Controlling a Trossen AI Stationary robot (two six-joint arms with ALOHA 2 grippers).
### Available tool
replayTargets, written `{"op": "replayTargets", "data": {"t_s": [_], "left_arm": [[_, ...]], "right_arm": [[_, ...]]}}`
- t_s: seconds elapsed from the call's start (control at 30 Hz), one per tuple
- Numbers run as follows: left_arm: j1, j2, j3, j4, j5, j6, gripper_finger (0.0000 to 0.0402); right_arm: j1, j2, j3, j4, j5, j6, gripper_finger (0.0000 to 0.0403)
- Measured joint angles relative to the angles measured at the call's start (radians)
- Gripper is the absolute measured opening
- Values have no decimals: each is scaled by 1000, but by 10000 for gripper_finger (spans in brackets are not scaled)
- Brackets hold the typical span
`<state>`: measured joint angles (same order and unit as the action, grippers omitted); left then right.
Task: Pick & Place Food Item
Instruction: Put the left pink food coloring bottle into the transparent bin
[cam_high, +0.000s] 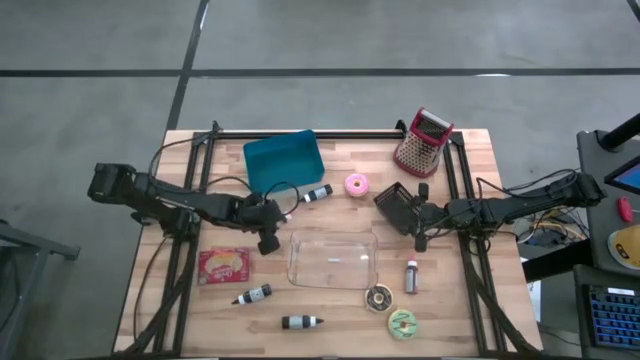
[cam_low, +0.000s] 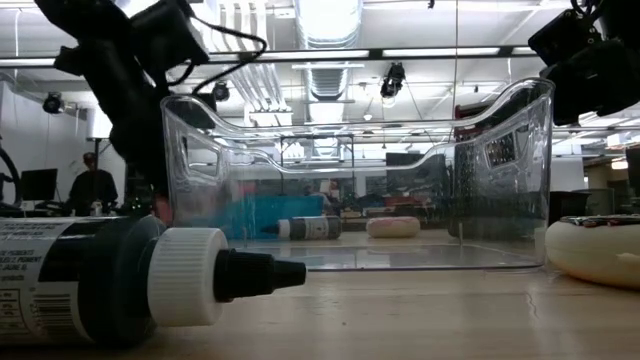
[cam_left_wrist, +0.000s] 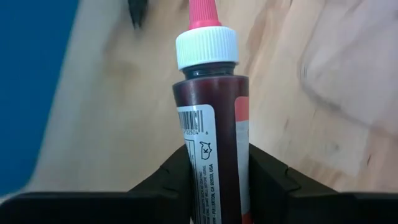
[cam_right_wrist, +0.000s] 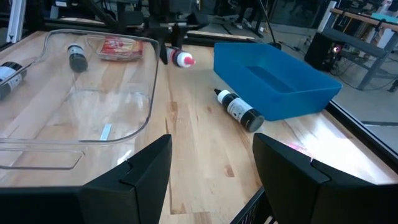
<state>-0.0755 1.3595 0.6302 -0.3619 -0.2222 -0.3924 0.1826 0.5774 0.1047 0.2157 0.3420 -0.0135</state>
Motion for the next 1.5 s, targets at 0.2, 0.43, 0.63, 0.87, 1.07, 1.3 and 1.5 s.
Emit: {"op": "replayTargets", "data": {"t_s": [0.2, 0.43, 0.63, 0.87, 1.07, 1.3, 1.5], "left_arm": [[-16, -49, -7, 78, -101, 89, 112], [-15, -121, -90, 261, -119, 157, 112], [-15, -192, -177, 448, -121, 235, 112], [-14, -241, -240, 664, -145, 346, 112], [-14, -243, -272, 828, -144, 431, 112], [-13, -242, -273, 917, -106, 480, 112], [-13, -240, -273, 973, -66, 503, 112]], "right_arm": [[0, 0, 0, 0, 0, 4, 219], [0, 0, 0, 4, 0, 4, 219], [0, 0, 0, 22, 0, -1, 219], [0, 10, -11, 159, -5, -52, 219], [0, 69, -49, 425, -55, -117, 219], [-4, 196, -46, 621, -85, -148, 219], [-44, 373, 42, 663, -144, -144, 219]]}}
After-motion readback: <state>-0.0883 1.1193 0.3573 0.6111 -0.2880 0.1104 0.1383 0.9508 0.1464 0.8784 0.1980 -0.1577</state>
